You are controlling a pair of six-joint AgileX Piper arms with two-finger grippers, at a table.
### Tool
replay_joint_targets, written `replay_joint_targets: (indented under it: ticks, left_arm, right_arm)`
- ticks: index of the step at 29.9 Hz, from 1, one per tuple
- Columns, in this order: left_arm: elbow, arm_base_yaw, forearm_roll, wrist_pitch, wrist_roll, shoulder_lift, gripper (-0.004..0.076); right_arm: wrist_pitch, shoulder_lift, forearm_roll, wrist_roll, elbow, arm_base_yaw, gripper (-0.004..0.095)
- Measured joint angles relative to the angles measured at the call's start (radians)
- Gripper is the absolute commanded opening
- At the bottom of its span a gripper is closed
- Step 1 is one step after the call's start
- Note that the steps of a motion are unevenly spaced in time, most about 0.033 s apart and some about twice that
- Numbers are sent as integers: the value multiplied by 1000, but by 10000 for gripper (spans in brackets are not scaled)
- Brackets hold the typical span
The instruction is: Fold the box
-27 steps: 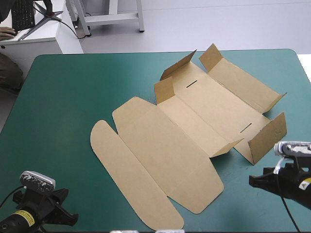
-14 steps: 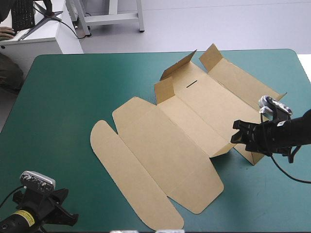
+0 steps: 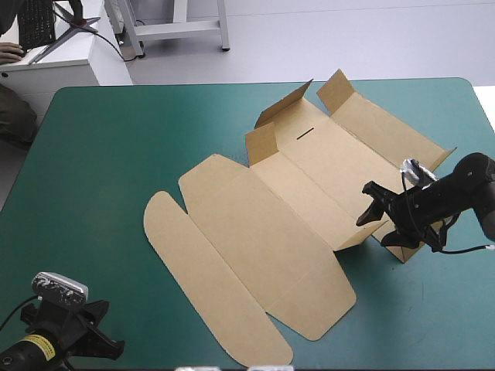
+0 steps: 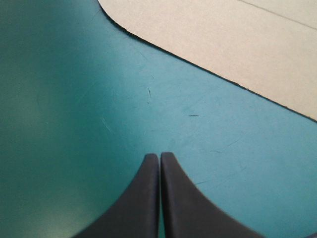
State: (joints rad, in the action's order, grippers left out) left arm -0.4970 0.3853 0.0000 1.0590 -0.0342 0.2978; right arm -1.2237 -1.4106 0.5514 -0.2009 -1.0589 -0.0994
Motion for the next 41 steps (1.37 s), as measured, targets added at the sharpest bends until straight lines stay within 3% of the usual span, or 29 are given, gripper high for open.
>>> replay_joint_targets:
  ticks: [10,14,22,41]
  left_arm:
    - [0,0,0,0,0,0,-10]
    - [0,0,0,0,0,0,-9]
    - [0,0,0,0,-1,0,-10]
    - [0,0,0,0,-4,0,-9]
  right_arm:
    - [7,-38,-17,-132,0,0,544]
    - [7,-38,-20,-191,0,0,396]
    - [7,-38,-21,-219,0,0,-20]
    - [22,-38,-84,-208,0,1,-18]
